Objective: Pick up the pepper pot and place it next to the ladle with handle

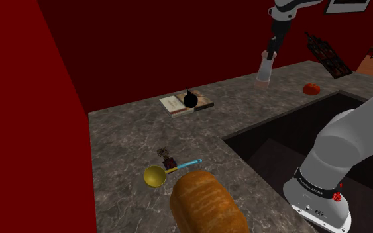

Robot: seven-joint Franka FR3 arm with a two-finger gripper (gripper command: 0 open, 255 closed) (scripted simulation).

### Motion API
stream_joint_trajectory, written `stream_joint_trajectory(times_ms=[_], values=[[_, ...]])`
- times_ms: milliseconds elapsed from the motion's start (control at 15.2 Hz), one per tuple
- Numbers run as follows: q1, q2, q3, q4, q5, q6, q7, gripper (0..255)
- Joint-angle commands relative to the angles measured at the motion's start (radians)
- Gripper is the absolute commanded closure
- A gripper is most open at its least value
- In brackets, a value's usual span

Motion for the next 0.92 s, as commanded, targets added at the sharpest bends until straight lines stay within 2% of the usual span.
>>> stream_joint_trajectory(times_ms=[0, 594, 858], values=[[0.002, 0.003, 0.004, 0.029, 0.004, -0.026, -0.003, 255], [0.009, 0.029, 0.012, 0.166, 0.019, -0.137, -0.024, 255], [0.031, -0.024, 0.091, 0.091, 0.021, -0.137, 0.082, 255]])
